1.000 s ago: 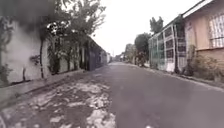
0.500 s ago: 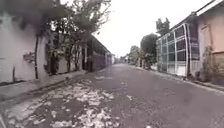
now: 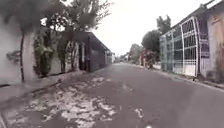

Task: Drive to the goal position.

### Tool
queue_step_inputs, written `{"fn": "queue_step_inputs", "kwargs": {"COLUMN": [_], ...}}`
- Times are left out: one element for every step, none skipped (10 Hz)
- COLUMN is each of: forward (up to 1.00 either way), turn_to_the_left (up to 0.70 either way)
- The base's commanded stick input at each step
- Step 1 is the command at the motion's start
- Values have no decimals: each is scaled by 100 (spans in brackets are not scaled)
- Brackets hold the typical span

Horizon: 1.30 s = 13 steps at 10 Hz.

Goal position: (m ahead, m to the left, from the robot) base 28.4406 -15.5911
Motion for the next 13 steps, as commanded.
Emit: {"fn": "queue_step_inputs", "kwargs": {"forward": [100, 100, 100, 100, 100, 100, 100, 100, 100, 100, 100, 100, 100], "turn_to_the_left": [0, 0, 0, 0, 0, -3, -10, -5, 0, 0, 0, 0, 0]}}
